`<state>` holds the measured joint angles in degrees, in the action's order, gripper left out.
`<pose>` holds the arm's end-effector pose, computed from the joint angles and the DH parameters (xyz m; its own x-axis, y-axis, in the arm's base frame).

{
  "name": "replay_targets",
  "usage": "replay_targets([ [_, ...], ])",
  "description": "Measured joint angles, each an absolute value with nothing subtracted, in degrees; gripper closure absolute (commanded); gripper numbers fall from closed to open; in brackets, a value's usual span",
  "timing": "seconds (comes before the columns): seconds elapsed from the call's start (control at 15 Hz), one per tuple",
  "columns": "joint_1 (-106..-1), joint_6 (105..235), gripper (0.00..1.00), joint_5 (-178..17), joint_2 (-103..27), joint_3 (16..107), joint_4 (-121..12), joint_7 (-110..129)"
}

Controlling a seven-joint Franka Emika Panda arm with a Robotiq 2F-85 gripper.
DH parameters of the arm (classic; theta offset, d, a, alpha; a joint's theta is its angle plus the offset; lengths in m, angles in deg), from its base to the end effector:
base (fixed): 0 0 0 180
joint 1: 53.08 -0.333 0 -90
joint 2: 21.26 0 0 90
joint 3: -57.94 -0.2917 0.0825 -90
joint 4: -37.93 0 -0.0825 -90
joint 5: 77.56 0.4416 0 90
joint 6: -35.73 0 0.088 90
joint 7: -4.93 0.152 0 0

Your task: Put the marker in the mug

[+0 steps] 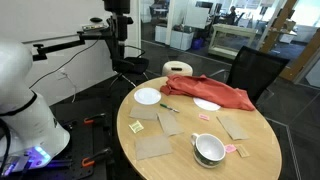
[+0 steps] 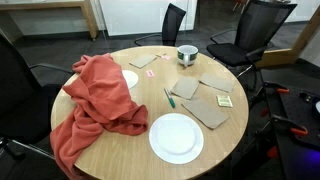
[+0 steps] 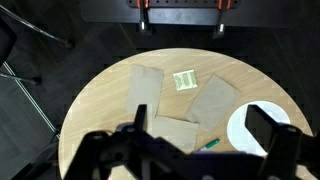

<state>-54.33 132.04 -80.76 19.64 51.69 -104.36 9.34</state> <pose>0.3930 0.0410 0.4413 0.9963 0.0273 -0.0819 0.0380 -0.9905 0.1324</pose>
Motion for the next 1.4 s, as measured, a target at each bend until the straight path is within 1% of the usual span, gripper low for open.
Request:
replay_targets([
  [0.93,-54.4,132.4,0.0,-80.8,19.0,51.6,-104.3,10.3],
  [1.4,-54.3,139.8,0.0,-79.5,9.5,50.0,-102.4,23.8],
])
